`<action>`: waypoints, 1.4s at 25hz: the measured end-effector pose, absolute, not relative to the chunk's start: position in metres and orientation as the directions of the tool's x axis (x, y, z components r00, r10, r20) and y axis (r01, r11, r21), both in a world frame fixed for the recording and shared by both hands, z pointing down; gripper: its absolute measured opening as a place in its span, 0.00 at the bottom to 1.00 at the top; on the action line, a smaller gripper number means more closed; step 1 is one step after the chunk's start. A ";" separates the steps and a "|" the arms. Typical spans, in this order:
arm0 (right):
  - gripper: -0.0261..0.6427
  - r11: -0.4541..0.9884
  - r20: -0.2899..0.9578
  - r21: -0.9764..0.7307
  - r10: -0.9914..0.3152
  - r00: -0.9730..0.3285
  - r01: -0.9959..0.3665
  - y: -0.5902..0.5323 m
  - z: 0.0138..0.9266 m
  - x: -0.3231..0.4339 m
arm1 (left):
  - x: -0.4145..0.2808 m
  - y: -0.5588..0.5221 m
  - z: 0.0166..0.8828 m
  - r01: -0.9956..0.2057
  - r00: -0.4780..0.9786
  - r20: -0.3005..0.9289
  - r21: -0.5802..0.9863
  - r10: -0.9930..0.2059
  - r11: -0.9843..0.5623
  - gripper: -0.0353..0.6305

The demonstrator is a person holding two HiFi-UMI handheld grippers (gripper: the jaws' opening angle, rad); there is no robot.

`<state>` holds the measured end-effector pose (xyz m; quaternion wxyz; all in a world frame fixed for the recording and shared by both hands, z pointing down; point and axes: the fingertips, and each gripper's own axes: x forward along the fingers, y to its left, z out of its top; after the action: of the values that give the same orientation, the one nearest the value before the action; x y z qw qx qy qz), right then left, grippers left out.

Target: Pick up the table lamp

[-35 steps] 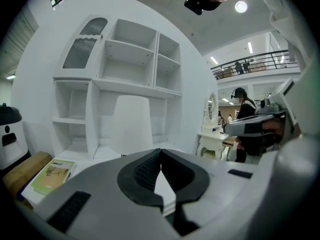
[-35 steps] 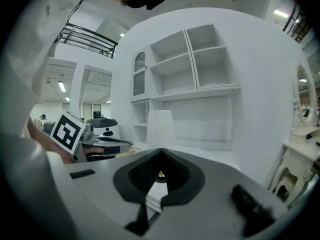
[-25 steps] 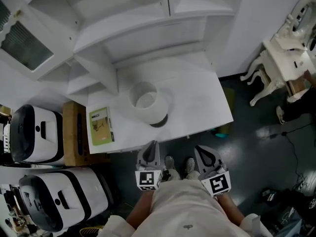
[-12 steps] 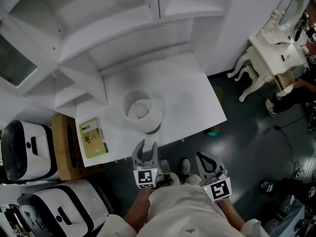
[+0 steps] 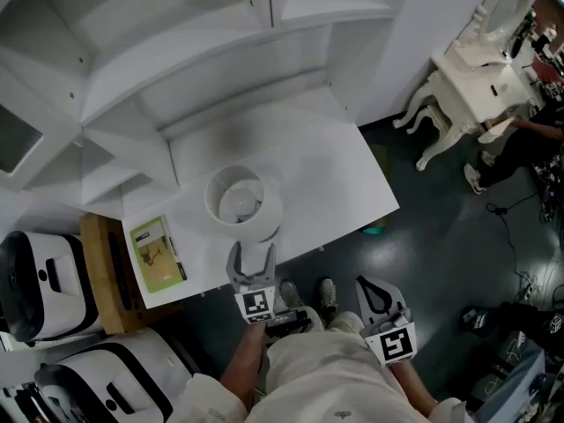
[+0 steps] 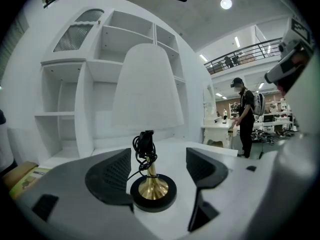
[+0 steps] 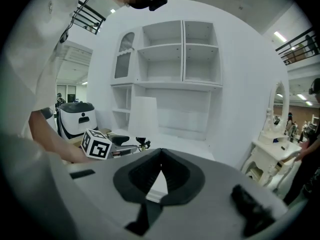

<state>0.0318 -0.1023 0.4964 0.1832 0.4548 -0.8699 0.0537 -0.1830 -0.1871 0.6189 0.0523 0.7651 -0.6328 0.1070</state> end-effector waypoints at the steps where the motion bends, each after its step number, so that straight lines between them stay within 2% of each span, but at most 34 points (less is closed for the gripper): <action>1: 0.06 0.575 0.374 0.073 -0.773 -0.512 -0.815 -0.102 0.498 0.033 | -0.186 -0.192 0.621 -0.980 0.170 0.234 -0.061 -0.957 -0.189 0.56; 15: 0.06 0.504 0.423 0.069 -0.796 -0.432 -0.861 -0.098 0.512 0.040 | -0.201 -0.244 0.664 -0.976 0.154 0.276 -0.107 -0.949 -0.189 0.62; 35: 0.06 0.404 0.472 0.087 -0.822 -0.319 -0.911 -0.084 0.517 0.066 | -0.191 -0.292 0.677 -0.971 0.171 0.250 -0.120 -0.953 -0.206 0.63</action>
<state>0.0664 -0.0839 0.5173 0.2277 0.5373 -0.8062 0.0976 -0.1908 -0.2924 0.6771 0.0334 0.7646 -0.6291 0.1359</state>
